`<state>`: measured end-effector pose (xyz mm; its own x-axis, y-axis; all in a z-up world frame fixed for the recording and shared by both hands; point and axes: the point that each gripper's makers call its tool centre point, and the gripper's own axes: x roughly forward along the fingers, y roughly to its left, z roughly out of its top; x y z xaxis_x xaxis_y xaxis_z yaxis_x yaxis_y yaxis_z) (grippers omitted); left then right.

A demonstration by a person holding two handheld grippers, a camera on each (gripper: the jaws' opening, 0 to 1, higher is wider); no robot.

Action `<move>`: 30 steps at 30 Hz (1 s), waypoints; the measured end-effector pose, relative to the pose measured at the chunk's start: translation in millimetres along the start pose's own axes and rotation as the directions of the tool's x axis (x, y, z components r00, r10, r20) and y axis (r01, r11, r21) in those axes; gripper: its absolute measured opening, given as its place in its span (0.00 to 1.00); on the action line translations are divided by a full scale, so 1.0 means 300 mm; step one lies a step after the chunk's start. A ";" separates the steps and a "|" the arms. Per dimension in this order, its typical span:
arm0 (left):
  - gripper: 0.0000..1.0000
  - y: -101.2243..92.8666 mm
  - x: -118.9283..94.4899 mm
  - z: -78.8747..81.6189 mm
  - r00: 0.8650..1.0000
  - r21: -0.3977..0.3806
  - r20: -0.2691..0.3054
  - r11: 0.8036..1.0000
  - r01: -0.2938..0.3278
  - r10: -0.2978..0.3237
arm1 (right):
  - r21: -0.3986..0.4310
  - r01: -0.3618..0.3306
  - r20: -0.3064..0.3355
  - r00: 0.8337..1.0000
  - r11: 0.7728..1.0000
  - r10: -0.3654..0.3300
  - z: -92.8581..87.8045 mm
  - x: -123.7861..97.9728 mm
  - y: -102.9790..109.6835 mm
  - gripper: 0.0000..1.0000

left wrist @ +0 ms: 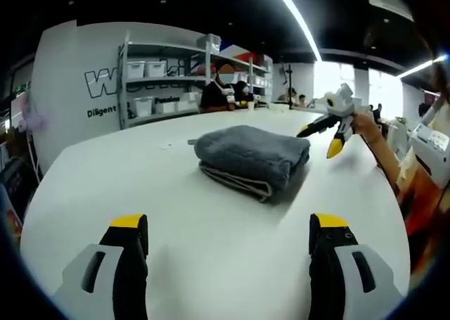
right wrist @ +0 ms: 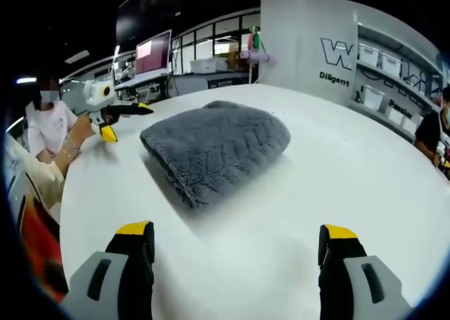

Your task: Fold the towel on the table until its edges align and the towel forms a compact rectangular stack.

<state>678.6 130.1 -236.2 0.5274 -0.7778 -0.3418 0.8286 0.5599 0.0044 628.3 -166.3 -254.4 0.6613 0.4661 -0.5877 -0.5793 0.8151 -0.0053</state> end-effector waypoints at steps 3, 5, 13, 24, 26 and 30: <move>0.93 -0.001 -0.001 0.002 1.000 0.003 0.001 1.000 -0.001 0.001 | 0.006 0.003 -0.002 1.000 1.000 -0.003 -0.003 0.001 -0.005 0.99; 0.93 -0.002 -0.002 0.004 1.000 0.004 0.004 1.000 0.000 0.000 | 0.008 0.004 -0.002 1.000 1.000 -0.004 -0.004 0.000 -0.007 0.99; 0.93 -0.002 -0.002 0.002 1.000 0.003 0.001 1.000 0.001 -0.001 | 0.009 0.003 -0.002 1.000 1.000 -0.002 -0.005 0.002 -0.005 0.99; 0.93 0.004 -0.004 0.003 1.000 0.000 0.002 1.000 -0.005 0.005 | 0.012 0.002 0.005 1.000 1.000 -0.002 -0.002 -0.001 -0.005 0.99; 0.93 0.006 -0.005 0.003 1.000 0.001 0.002 1.000 -0.005 0.005 | 0.012 0.002 0.003 1.000 1.000 -0.002 -0.003 0.000 -0.005 0.99; 0.93 0.007 -0.006 0.003 1.000 0.000 0.002 1.000 -0.006 0.006 | 0.013 0.001 0.004 1.000 1.000 -0.001 -0.003 0.001 -0.005 0.99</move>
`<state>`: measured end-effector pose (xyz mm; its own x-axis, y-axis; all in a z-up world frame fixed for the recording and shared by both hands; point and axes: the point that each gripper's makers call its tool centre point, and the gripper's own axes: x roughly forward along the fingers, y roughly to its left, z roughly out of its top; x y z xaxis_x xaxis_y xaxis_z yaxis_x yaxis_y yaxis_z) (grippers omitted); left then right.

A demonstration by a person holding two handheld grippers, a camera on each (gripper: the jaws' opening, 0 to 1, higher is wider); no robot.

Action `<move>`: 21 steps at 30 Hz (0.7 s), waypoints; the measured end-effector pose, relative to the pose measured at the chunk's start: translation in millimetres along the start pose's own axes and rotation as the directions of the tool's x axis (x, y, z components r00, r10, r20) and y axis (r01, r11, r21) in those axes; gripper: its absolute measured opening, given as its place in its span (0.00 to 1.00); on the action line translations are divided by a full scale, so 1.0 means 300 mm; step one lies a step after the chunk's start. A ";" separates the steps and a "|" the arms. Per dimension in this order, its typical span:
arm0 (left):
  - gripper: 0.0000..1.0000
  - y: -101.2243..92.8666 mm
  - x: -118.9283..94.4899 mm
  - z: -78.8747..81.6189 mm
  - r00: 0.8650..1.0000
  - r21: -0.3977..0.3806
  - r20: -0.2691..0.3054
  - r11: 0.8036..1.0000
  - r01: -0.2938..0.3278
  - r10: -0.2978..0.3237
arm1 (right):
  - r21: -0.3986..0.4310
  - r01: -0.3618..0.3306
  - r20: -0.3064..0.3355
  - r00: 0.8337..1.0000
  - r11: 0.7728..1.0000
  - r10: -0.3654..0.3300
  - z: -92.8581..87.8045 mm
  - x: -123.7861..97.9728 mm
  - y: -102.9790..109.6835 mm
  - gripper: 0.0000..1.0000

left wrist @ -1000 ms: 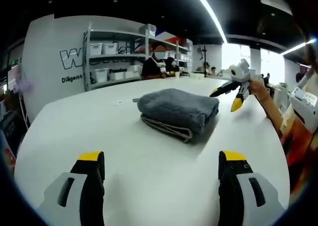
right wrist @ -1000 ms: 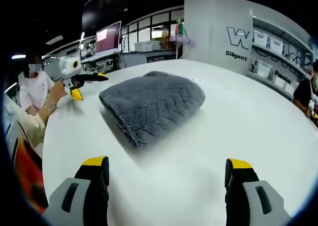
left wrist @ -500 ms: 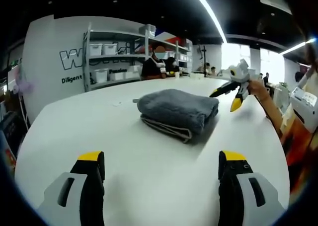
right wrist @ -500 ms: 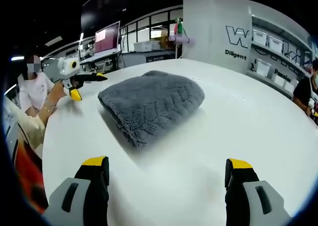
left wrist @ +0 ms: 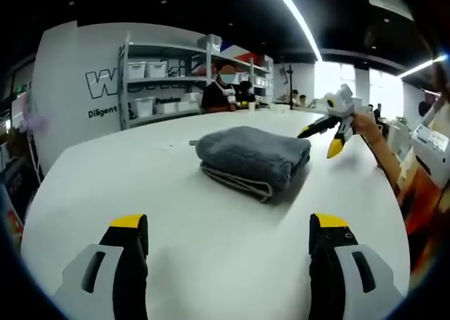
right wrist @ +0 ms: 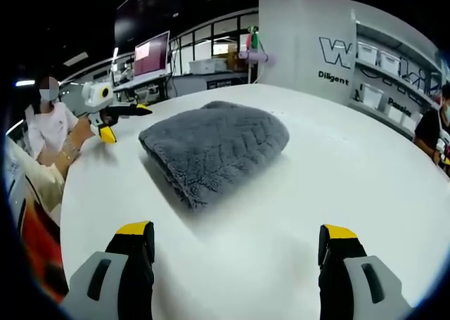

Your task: Fold the towel on the table until its edges align and the towel forms a compact rectangular stack.

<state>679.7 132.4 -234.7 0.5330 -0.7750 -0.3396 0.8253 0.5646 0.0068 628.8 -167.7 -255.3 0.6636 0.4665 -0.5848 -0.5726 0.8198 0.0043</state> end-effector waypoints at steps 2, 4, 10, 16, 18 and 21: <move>0.93 0.000 0.000 0.000 1.000 0.000 0.000 1.000 0.001 -0.001 | 0.000 0.001 -0.002 1.000 1.000 -0.001 -0.001 0.000 -0.001 0.99; 0.93 0.000 -0.001 0.000 1.000 0.001 0.000 1.000 0.001 -0.001 | 0.001 0.001 -0.002 1.000 1.000 -0.001 -0.002 0.000 0.000 0.99; 0.93 0.002 -0.001 -0.002 1.000 0.000 -0.002 1.000 0.002 -0.002 | 0.001 0.000 -0.004 1.000 1.000 0.000 -0.004 0.001 0.002 0.99; 0.93 -0.002 0.002 -0.005 1.000 -0.001 -0.006 1.000 0.005 -0.005 | 0.002 0.000 -0.005 1.000 1.000 0.000 -0.004 0.000 0.000 0.99; 0.93 -0.002 0.003 -0.007 1.000 -0.001 -0.008 1.000 0.004 -0.004 | 0.001 0.002 -0.006 1.000 1.000 -0.002 -0.004 0.000 -0.002 0.99; 0.93 -0.004 0.004 -0.007 1.000 -0.002 -0.009 1.000 0.004 -0.004 | 0.002 0.003 -0.008 1.000 1.000 -0.003 -0.004 0.000 -0.006 0.99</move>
